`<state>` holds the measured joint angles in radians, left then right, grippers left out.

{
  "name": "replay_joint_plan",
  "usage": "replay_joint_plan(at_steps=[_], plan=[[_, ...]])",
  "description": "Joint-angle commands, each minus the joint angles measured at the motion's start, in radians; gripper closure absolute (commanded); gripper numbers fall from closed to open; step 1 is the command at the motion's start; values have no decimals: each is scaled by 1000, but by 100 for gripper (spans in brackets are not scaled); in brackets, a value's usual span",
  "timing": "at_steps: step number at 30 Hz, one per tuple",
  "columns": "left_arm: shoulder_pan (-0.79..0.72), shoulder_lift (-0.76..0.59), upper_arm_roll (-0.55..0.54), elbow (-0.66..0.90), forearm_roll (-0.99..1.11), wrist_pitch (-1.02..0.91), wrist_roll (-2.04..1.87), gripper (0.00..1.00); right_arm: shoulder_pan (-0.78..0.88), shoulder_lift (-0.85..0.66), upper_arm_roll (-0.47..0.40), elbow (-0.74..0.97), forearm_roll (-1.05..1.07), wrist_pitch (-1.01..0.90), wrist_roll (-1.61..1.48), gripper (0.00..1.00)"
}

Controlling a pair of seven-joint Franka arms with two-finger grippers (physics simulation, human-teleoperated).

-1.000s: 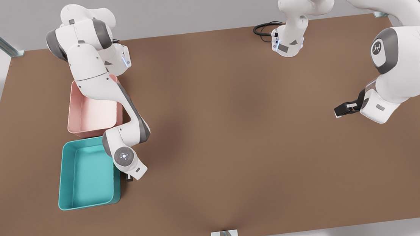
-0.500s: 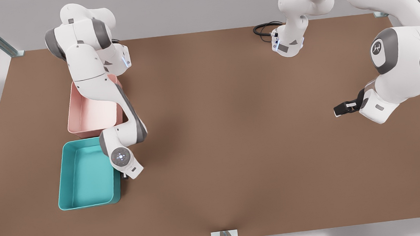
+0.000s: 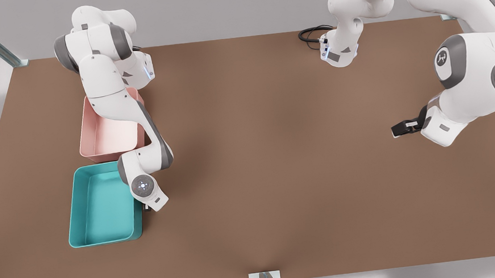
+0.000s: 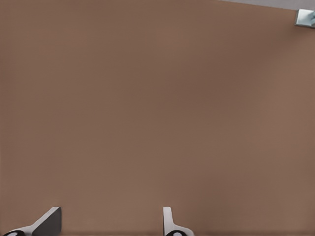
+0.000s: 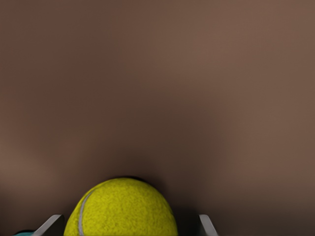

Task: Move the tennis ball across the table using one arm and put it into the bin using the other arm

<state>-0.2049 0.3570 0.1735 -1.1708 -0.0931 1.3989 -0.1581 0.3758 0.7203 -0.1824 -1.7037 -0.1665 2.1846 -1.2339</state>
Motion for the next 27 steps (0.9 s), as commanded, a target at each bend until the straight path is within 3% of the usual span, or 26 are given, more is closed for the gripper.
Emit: replay_joint_plan(at_steps=[1,10,14,15,27], plan=[[1,-1,0,0,1,0,0,0,0,-1,0,-2,1,6,28,0],[-1,-1,-2,-4,1,-3,-1,0,-2,4,0,-17,2,27,30,1],[-1,-1,-2,-4,1,-5,-1,0,-2,2,0,-17,2,26,30,32],[-1,-1,-2,-4,1,-5,-1,0,-3,1,0,-17,2,26,30,34],[-4,8,-2,-4,3,-18,-6,0,-2,-29,23,29,51,-17,33,33]])
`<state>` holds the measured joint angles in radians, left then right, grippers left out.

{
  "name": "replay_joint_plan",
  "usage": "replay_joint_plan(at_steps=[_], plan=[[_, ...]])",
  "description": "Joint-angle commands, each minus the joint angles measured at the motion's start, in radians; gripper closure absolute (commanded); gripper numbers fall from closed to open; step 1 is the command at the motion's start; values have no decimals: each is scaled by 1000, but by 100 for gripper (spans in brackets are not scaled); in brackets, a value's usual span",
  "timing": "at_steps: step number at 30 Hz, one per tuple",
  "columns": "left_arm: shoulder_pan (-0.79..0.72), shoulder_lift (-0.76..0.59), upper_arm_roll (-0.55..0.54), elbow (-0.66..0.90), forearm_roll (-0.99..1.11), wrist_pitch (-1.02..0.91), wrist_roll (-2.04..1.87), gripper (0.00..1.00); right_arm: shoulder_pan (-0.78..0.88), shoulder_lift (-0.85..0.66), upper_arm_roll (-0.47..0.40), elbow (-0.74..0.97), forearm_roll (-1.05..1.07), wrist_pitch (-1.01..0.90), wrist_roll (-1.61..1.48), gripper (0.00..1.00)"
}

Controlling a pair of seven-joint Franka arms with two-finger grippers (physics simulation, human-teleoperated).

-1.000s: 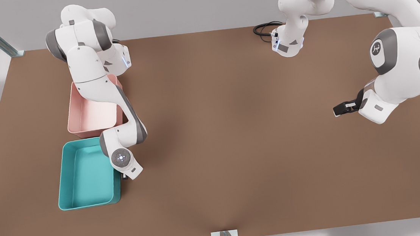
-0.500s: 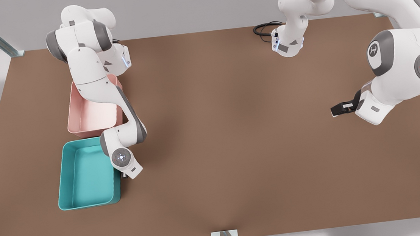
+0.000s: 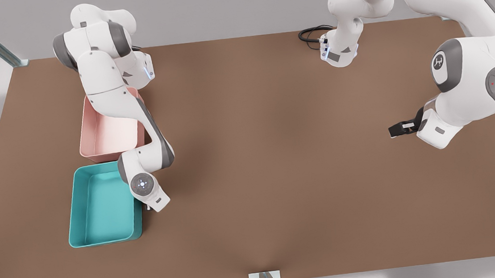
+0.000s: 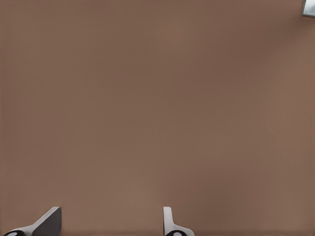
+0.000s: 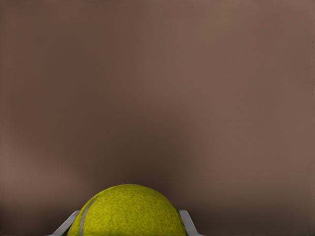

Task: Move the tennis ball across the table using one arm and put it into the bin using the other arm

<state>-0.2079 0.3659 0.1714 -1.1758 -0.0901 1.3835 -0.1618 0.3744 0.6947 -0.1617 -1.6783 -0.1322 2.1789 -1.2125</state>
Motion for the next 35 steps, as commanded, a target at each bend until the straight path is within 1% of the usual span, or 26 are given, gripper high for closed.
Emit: replay_joint_plan(at_steps=[1,5,9,11,12,13,15,16,17,20,22,23,24,25,26,27,28,30,31,35], plan=[[-5,-2,-1,1,0,-4,-2,0,0,-4,2,14,43,-28,10,33],[-10,-1,-1,1,1,-4,-2,0,-15,-58,2,37,72,-82,10,33],[-10,-1,-1,1,1,-4,-2,0,-71,-159,2,51,82,-264,-5,33],[-10,-1,-1,1,1,-4,-2,0,-138,-190,1,42,82,-327,-78,33],[-10,-2,-1,1,1,-4,-2,0,-161,-192,-9,32,72,-334,-94,33],[-10,-1,-1,1,1,-4,-2,0,-175,-184,-39,31,71,-332,-119,33],[-10,-1,-1,1,1,-4,-2,0,-204,-149,-56,38,63,-314,-120,33],[-10,-1,-1,1,3,-9,-2,0,-204,-121,-59,46,66,-298,-120,21],[-10,-1,-1,1,1,-9,-2,0,-204,-113,-59,49,74,-297,-117,0],[-10,-1,-1,1,1,-9,-2,0,-204,-84,-59,60,80,-280,-107,0],[-10,-1,-1,1,3,-9,-2,0,-204,-104,-59,61,86,-287,-96,0],[-8,-2,-1,2,1,-11,1,0,-204,-135,-53,92,85,-313,-50,0],[-10,-2,-1,4,1,-31,1,0,-203,-181,-18,152,83,-418,143,0],[-10,-2,-1,4,0,-32,1,0,-200,-205,5,221,86,-573,540,0],[-10,-2,-1,4,1,-32,-1,0,-200,-219,48,284,111,-701,948,0],[-10,-2,-1,4,0,-34,-1,0,-200,-293,99,284,129,-787,1376,0],[-10,-2,-1,4,0,-44,1,0,-200,-389,119,270,120,-815,1437,0],[-11,-5,-3,5,-2,-75,-1,0,-203,-509,129,267,95,-809,1280,0],[-18,-5,-3,5,0,-77,-1,0,-203,-558,129,233,103,-801,1277,0],[-28,-5,-3,7,0,-80,-2,0,-204,-603,129,209,112,-795,1291,0]])
